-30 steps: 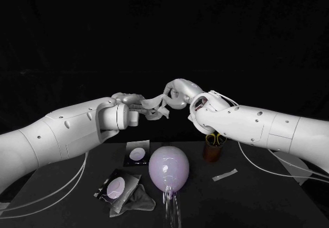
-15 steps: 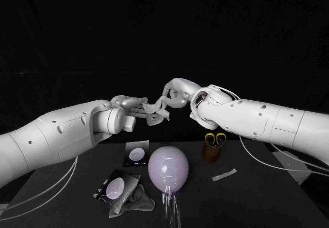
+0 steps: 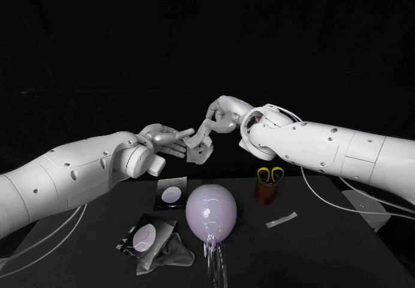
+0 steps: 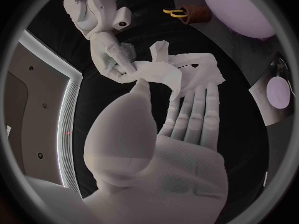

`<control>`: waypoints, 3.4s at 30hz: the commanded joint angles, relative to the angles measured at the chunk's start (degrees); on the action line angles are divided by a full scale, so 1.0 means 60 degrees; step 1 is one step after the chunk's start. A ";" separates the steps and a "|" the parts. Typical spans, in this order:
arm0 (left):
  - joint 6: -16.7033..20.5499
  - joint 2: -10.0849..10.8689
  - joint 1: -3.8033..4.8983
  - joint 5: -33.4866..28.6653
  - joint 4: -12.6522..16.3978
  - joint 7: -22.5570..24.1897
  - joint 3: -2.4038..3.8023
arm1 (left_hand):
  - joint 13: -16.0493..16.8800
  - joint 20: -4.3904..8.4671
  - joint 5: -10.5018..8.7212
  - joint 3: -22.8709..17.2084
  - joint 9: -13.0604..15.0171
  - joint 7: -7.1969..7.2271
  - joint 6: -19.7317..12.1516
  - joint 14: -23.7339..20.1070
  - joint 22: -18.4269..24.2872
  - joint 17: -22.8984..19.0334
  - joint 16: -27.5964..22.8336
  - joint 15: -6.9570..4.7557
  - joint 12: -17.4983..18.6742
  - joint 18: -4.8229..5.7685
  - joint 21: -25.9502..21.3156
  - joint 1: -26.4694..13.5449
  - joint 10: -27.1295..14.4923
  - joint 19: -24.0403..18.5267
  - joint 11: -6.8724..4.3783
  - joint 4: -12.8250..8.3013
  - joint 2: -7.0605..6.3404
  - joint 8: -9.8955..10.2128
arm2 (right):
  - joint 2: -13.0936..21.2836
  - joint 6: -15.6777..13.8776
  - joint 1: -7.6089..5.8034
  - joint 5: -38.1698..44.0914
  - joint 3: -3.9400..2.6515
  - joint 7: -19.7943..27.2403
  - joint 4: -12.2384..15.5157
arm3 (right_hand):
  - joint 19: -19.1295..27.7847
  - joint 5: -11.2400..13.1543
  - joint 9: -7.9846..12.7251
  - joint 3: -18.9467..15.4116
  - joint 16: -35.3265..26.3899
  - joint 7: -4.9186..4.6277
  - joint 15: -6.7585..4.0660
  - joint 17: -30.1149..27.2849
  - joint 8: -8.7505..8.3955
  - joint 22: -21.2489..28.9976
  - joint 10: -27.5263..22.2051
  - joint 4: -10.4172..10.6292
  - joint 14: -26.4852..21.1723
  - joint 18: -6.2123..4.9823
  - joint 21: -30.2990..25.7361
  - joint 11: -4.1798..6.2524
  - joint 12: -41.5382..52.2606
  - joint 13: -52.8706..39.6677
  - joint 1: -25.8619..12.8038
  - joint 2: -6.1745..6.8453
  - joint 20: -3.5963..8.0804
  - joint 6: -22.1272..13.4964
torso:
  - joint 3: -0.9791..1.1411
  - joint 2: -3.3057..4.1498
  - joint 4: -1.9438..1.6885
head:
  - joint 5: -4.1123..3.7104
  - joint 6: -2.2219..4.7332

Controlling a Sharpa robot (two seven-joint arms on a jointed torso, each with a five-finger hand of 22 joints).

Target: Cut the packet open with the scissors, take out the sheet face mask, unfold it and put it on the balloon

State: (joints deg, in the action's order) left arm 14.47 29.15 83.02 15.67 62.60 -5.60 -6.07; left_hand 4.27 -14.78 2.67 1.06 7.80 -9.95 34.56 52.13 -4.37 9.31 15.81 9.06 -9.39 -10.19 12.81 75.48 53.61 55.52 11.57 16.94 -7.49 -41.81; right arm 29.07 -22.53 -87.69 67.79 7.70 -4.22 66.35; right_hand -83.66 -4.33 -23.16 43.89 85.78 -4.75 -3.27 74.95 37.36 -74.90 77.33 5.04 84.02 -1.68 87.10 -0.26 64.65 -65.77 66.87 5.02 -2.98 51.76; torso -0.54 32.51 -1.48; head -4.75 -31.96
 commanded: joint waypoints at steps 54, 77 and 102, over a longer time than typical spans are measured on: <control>0.3254 -0.0217 -0.1462 0.3935 0.0331 0.5734 -0.0225 | 0.0272 -0.0239 0.0039 0.0525 -0.0099 -0.0888 -0.0357 -0.2666 -0.0022 0.1402 0.2693 0.0377 -0.1636 0.0490 -0.0993 0.2753 -0.1766 -0.1799 0.0248 0.0001 -0.0309 -0.0329 | 0.0462 0.0108 -0.0132 -0.1024 -0.0001 -0.0384 0.0538 | -0.0905 -0.1051 0.0128 0.0747 0.0110 0.0030 0.0005 0.1938 -0.0193 -0.2424 0.0286 -0.1269 0.0816 0.0210 0.0215 0.0021 0.0149 -0.0403 -0.0245 -0.0134 0.0043 0.0342 | 0.0003 -0.0001 0.0013 | -0.0027 0.0206; 0.4111 -0.0632 -0.1489 0.4201 0.0042 0.3900 -0.0160 | 0.2969 0.1288 0.0024 0.2117 0.0119 0.0185 0.0892 0.2542 -0.5772 0.7479 1.1001 -0.1163 -0.7263 0.0200 0.7040 0.2532 -0.0981 0.0858 -0.1019 -0.0098 0.0604 -0.0445 | 0.0496 -0.0579 -0.0135 -0.1495 0.0011 0.0408 0.1023 | -0.1057 -0.1707 0.0138 0.0581 0.0316 0.0084 -0.0053 0.2143 -0.0195 -0.2516 0.0495 -0.1352 0.0884 0.0281 0.0484 0.0075 0.0435 -0.0785 -0.0365 -0.0144 0.0053 0.0466 | -0.0007 -0.0004 -0.0007 | -0.0030 0.0131; 0.4079 -0.0523 -0.1489 0.3752 0.0180 0.4230 -0.0138 | 0.3288 0.1331 0.0021 0.2026 0.0219 0.0459 0.1530 0.3554 -0.8062 0.8904 1.1612 -0.1437 -0.8108 0.0286 0.9357 0.4158 -0.1125 0.0485 -0.1364 -0.0080 0.2322 -0.0207 | 0.0396 -0.0396 -0.0134 -0.1461 0.0020 0.0213 0.0846 | -0.1044 -0.1860 0.0137 0.0546 0.0318 0.0093 -0.0061 0.2147 -0.0190 -0.2508 0.0524 -0.1373 0.0885 0.0274 0.0461 0.0085 0.0465 -0.0846 -0.0393 -0.0145 0.0059 0.0491 | -0.0004 0.0001 -0.0002 | 0.0026 0.0073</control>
State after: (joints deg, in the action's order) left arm 38.34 26.00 74.02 39.89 63.38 17.49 -6.99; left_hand 24.15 -6.72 2.67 13.46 9.18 -7.18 43.50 73.85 -52.96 63.11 85.79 0.40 -58.30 -8.78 69.13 100.32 47.21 58.80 3.55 16.45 5.93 -43.23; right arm 31.53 -25.58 -88.44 58.77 7.84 -2.56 71.65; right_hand -83.59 -15.32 -22.24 41.60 87.60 -4.59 -3.25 74.95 35.95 -74.93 80.08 2.76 84.01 -0.80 89.64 0.25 67.32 -70.88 64.53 4.81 -2.84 53.96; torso -0.56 32.49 -1.51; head -4.71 -31.53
